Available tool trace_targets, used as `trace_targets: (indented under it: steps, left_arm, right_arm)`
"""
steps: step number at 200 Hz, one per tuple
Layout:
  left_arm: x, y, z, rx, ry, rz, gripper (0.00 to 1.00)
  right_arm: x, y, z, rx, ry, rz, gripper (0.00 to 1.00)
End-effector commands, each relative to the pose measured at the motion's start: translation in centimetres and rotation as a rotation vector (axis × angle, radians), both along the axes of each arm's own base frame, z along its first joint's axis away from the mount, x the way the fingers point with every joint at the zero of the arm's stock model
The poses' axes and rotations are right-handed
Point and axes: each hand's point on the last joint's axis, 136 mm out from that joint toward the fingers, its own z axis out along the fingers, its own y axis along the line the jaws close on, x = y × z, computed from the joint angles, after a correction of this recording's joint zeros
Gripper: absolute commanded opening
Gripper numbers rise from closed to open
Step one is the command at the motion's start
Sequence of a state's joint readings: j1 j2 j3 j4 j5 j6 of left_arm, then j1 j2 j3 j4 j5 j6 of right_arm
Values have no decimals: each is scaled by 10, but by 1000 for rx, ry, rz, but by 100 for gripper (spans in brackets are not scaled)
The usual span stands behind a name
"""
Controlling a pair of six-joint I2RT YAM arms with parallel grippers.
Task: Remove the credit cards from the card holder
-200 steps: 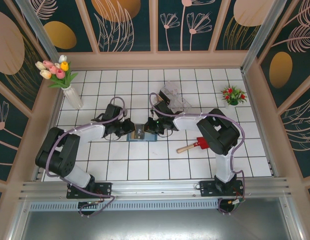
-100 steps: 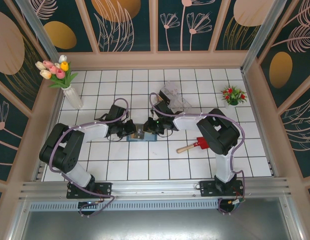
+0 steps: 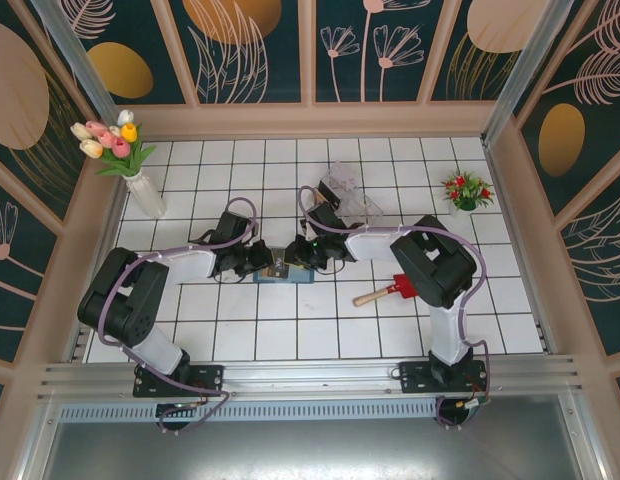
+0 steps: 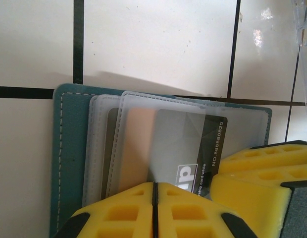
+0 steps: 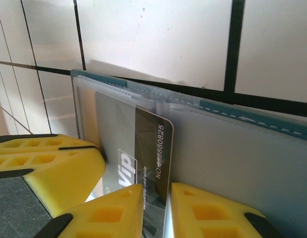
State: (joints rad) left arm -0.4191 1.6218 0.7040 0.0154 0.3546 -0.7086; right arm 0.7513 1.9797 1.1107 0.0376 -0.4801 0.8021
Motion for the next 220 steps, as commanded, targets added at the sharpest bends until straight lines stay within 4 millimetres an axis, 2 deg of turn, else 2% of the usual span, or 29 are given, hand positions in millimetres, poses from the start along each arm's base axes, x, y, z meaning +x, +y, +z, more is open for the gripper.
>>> trace_targets:
  steps: [1, 50, 91, 141, 161, 179, 206, 220]
  left_arm:
    - [-23, 21, -30, 90, 100, 33, 10]
    - [-24, 22, -30, 96, 100, 39, 14]
    - [-22, 24, -25, 103, 78, 44, 33]
    - [-20, 24, -26, 102, 75, 52, 37]
    - [-17, 20, -18, 79, 59, 49, 38]
    - [-12, 14, -6, 43, 32, 39, 40]
    - [3, 3, 29, -20, -49, 17, 48]
    - [9, 0, 47, -65, -84, 19, 56]
  right_arm:
    - [-4, 5, -11, 29, 40, 11, 23]
    - [0, 7, -6, 69, 33, -12, 14]
    - [4, -12, -6, 20, 23, -61, 4]
    - [-1, -33, -1, -12, 16, -72, 1]
    - [0, -34, 12, 9, -15, -62, 1]
    - [2, -31, 32, 62, -70, -34, 1]
    - [6, -27, 65, 149, -143, 7, 0]
    - [8, -28, 82, 197, -171, 21, 0]
